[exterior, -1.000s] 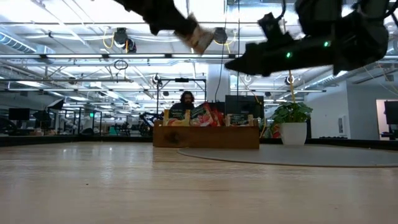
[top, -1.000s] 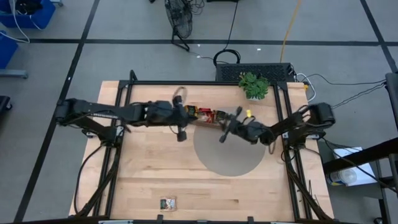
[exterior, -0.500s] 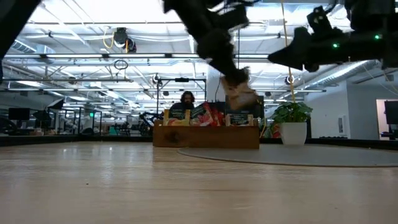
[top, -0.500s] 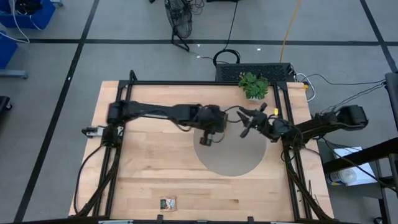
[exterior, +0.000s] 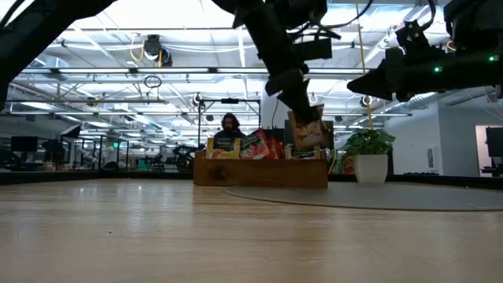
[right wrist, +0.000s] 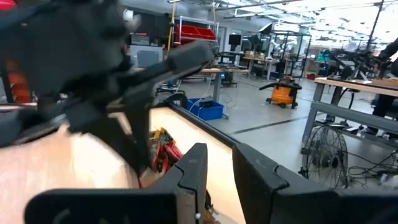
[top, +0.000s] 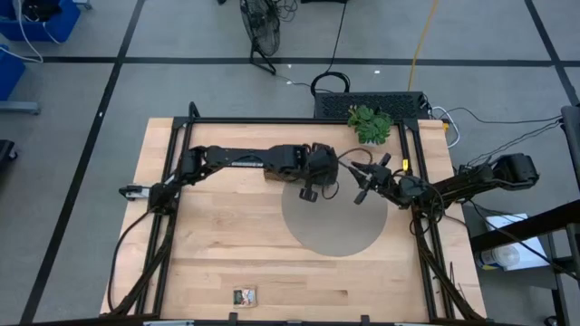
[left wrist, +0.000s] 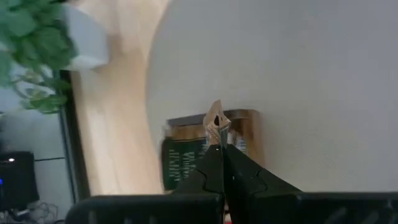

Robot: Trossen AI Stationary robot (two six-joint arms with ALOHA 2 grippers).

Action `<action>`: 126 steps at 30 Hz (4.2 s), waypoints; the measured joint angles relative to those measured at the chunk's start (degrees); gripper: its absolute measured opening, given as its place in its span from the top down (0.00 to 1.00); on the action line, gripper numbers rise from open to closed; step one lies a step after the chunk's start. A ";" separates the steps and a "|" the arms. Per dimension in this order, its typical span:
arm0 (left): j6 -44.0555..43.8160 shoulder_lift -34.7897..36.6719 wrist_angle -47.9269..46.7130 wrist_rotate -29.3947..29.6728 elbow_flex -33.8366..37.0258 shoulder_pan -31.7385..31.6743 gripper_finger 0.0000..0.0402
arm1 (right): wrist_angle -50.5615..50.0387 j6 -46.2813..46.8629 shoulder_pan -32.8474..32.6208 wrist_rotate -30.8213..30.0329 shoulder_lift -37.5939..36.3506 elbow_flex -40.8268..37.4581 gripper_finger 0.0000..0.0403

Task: Pick & Place Tea
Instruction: Put the brown tea bag into the right section of the wooden organizer

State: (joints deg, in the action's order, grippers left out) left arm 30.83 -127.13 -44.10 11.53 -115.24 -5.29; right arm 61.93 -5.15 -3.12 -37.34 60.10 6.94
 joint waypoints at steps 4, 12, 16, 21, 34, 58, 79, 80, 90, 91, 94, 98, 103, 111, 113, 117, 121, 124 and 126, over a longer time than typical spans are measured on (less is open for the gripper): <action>-2.82 0.33 -1.08 -1.83 -0.03 -1.80 1.00 | -0.43 -0.07 -0.36 0.07 -0.10 0.00 0.84; -4.39 0.22 -0.90 -5.55 2.79 -2.91 1.00 | -0.53 -0.20 -0.36 0.08 -0.11 0.00 0.85; -4.43 0.22 0.05 -5.72 5.08 -2.94 1.00 | -0.51 -0.20 -0.36 0.08 -0.11 0.00 0.85; -4.57 0.22 1.19 -5.72 6.64 -2.94 1.00 | -0.53 -0.04 -0.36 0.08 -0.11 0.00 0.85; -4.86 -0.05 6.69 -5.50 7.13 -3.05 0.93 | -0.51 0.02 -0.36 0.08 -0.11 0.02 0.86; -8.29 -0.83 9.62 5.56 7.06 -2.83 0.54 | -0.57 1.49 -0.36 0.00 -0.11 0.02 0.85; -16.46 17.37 -6.08 -1.57 7.92 -3.35 0.48 | -2.14 1.49 -0.30 -0.11 -0.09 0.07 0.85; -17.65 18.93 -7.10 -5.91 9.46 -3.64 0.48 | -2.23 1.59 -0.30 -0.12 -0.09 0.07 0.85; -43.22 37.17 -8.00 -29.89 44.95 3.35 0.50 | -2.63 3.19 -0.30 0.02 -0.09 0.07 0.85; -47.73 38.27 -7.02 -29.95 49.24 5.41 0.49 | -2.62 3.21 -0.30 0.02 -0.09 0.07 0.85; -63.88 40.98 -0.19 -30.15 60.31 11.88 0.50 | -2.44 3.21 -0.30 0.06 -0.10 0.07 0.85; -77.07 41.16 17.18 -36.91 70.20 21.50 0.53 | -1.62 3.90 -0.30 0.16 -0.09 0.07 0.85; -76.84 40.46 38.23 -36.79 73.96 31.79 0.65 | -0.33 4.68 -0.34 1.86 -0.09 0.07 0.85; -73.68 37.02 49.07 -29.54 73.66 41.00 0.97 | -0.37 7.32 -0.36 4.56 -0.09 0.04 0.85; -75.33 34.59 48.01 -29.44 73.92 41.81 0.98 | -0.20 7.32 -0.36 4.60 -0.09 0.04 0.85; -75.32 28.64 55.65 -32.57 73.79 42.58 0.99 | 0.02 7.32 -0.36 4.58 -0.09 0.04 0.85; -72.72 25.29 65.74 -33.11 73.73 42.87 0.99 | 0.22 7.31 -0.36 4.58 -0.09 0.04 0.85; -72.22 25.11 65.54 -30.82 73.74 42.98 0.99 | 0.39 7.32 -0.36 4.58 -0.09 0.04 0.85; -74.60 24.61 62.72 -30.36 73.75 42.98 0.99 | 0.38 7.32 -0.36 4.58 -0.09 0.04 0.85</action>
State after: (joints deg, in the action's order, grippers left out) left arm -43.78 -102.52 18.62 -18.83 -41.50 37.69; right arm 62.32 2.17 -3.49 -32.75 60.01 6.98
